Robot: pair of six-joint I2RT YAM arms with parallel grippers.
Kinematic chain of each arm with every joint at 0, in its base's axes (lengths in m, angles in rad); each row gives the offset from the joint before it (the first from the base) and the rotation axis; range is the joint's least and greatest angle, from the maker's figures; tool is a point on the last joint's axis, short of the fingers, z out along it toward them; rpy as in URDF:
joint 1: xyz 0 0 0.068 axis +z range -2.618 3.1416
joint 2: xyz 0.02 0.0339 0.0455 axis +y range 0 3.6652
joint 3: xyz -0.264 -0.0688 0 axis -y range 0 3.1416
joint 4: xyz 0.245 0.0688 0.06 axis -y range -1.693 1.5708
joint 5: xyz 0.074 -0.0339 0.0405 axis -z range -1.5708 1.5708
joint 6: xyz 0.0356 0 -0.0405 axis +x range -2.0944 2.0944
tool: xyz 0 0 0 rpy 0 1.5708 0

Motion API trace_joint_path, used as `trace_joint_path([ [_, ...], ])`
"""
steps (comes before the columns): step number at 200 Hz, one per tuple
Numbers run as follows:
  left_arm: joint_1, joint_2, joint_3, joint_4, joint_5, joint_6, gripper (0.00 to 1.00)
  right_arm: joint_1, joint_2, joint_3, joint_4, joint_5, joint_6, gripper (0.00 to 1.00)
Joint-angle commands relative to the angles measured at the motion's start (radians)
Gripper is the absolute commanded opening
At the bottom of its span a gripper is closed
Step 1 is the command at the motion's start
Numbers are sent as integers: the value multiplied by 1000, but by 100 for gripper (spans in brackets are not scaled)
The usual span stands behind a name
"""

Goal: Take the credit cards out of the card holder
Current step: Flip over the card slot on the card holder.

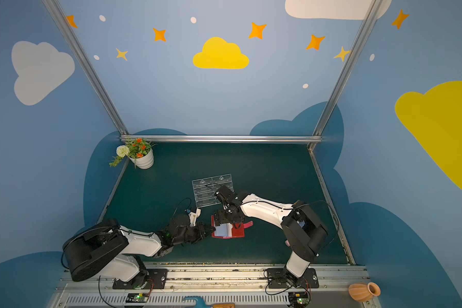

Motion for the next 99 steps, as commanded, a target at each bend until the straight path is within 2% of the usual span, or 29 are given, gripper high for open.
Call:
trace_joint_path([
  [1, -7, 11, 16, -6, -9, 12, 5, 7, 22, 28, -18, 11, -12, 94],
  [99, -19, 13, 19, -9, -16, 14, 5, 20, 57, 54, -25, 15, -20, 94],
])
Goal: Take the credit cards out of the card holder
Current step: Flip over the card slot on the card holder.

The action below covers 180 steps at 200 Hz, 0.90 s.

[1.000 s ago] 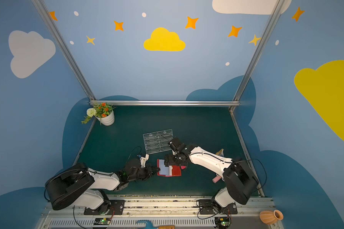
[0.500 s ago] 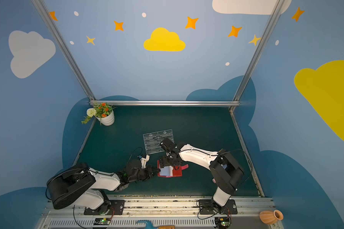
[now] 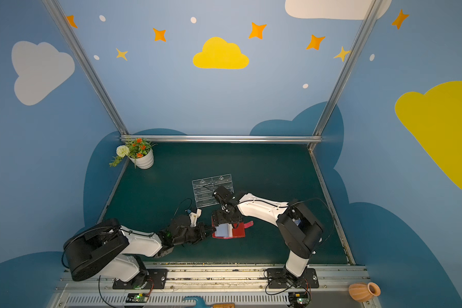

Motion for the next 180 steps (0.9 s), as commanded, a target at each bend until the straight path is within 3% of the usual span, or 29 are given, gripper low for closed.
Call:
trace_joint_path([
  [1, -6, 9, 16, -9, -5, 15, 5, 9, 20, 24, -25, 17, -12, 94],
  [86, -8, -2, 15, -30, -23, 14, 5, 5, 18, 11, -73, 86, -10, 93],
  [180, -8, -7, 20, -54, -32, 16, 5, -9, -21, -31, -42, 67, -8, 93],
])
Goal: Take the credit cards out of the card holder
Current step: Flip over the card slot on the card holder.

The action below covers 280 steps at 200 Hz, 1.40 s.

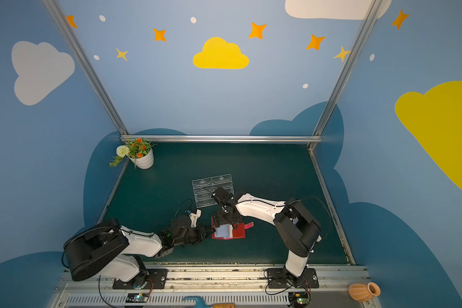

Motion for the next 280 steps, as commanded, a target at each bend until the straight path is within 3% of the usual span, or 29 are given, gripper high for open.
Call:
trace_joint_path([
  [1, -2, -7, 20, -27, -12, 16, 5, -7, -42, -26, -21, 12, -1, 93],
  [88, -2, -25, 21, -46, -14, 19, 5, -39, -59, -52, -66, 67, -9, 93],
  [156, -2, -22, 20, -17, 2, 29, 5, -125, -242, -136, -102, 112, -26, 94],
  [178, -4, -19, 22, -3, 13, 36, 4, -114, -312, -144, -75, 68, -26, 94],
  [188, -4, -24, 24, -2, 13, 38, 9, -103, -327, -146, -55, 39, -19, 94],
  [209, -7, -38, 22, -4, 5, 39, 33, -84, -311, -136, -22, -12, -9, 94],
  [226, -7, -57, 13, -10, -11, 37, 38, -66, -275, -124, -9, -22, -9, 94],
  [250, -8, -86, 9, -39, -24, 42, 37, -53, -220, -109, 6, -32, -7, 94],
  [280, -8, -93, 8, -46, -24, 43, 26, -41, -181, -96, 20, -39, -6, 94],
])
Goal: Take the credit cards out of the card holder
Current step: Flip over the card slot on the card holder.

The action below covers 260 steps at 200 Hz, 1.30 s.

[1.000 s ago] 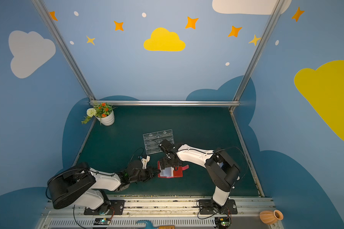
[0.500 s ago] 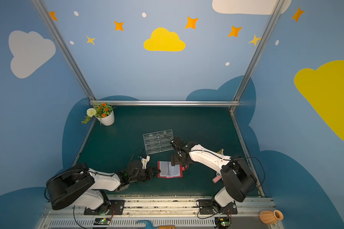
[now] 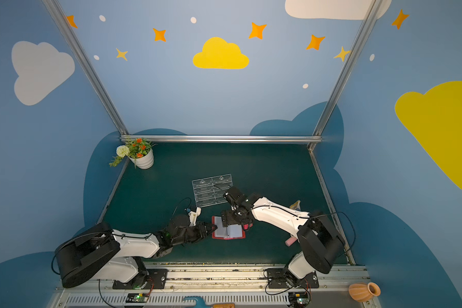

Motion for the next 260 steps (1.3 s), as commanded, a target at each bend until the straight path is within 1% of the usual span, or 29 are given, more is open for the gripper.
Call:
trace_joint_path([
  [1, -4, -9, 2, -17, -15, 17, 26, 10, 21, 34, 16, -16, 4, 94],
  [17, -3, -1, 5, -20, -11, 17, 22, 11, 29, 35, 26, -27, 4, 94],
  [51, -5, 19, 6, -17, -9, 14, 9, 20, 42, 44, 34, -38, 7, 94],
  [78, -4, 25, 9, -16, -8, 15, 4, 30, 65, 63, 31, -42, 4, 94],
  [148, -6, 3, 2, -28, -15, 17, 4, 51, 134, 109, 23, -36, -4, 94],
  [228, -9, -23, 4, -57, -28, 26, 4, 51, 179, 104, 20, -20, -3, 93],
  [260, -9, -31, 0, -64, -32, 28, 4, 46, 176, 98, -7, 20, -1, 92],
])
